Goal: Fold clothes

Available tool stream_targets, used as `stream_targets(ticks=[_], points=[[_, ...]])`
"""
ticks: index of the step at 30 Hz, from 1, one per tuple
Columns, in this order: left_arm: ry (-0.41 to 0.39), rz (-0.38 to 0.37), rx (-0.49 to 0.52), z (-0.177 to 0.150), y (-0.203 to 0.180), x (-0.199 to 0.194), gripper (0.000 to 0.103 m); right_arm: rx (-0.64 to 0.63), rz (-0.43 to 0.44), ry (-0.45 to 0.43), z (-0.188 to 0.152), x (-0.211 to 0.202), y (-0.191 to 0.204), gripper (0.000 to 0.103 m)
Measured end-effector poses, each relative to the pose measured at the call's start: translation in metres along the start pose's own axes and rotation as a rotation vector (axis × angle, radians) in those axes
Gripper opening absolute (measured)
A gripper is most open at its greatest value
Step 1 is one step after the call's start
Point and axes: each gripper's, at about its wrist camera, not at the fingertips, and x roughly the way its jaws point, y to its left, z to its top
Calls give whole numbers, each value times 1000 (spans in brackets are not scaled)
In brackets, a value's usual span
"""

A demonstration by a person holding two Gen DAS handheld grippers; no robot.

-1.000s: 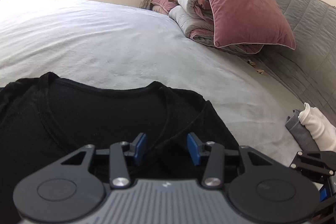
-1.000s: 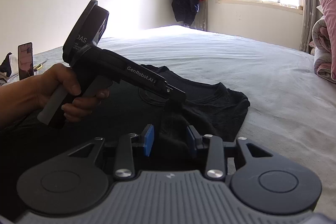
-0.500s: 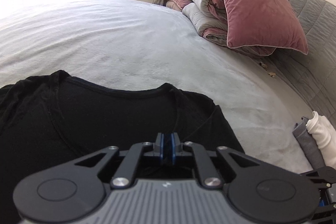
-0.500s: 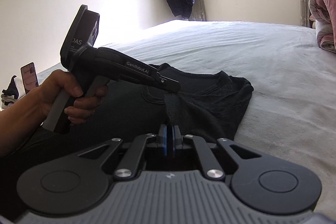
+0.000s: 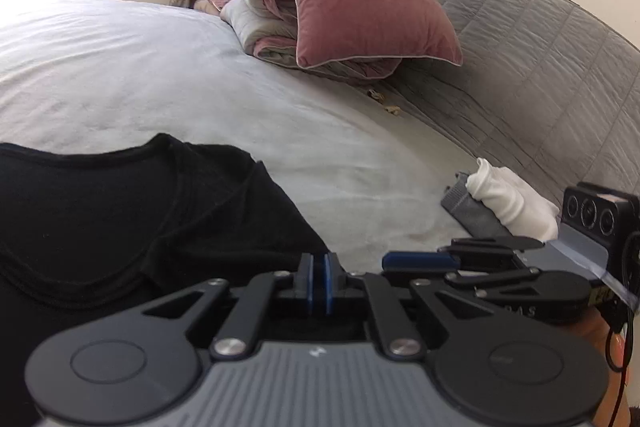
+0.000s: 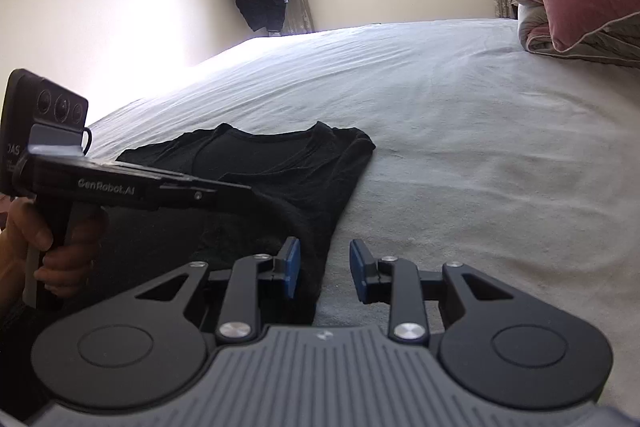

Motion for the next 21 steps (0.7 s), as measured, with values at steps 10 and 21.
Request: stream_targets(ticks=[10, 21], points=[[-33, 100, -67, -14, 0, -47, 38, 167, -10, -97, 10, -11, -12, 42], [-86, 459, -198, -26, 65, -154, 63, 245, -40, -51, 34, -23, 14, 47]])
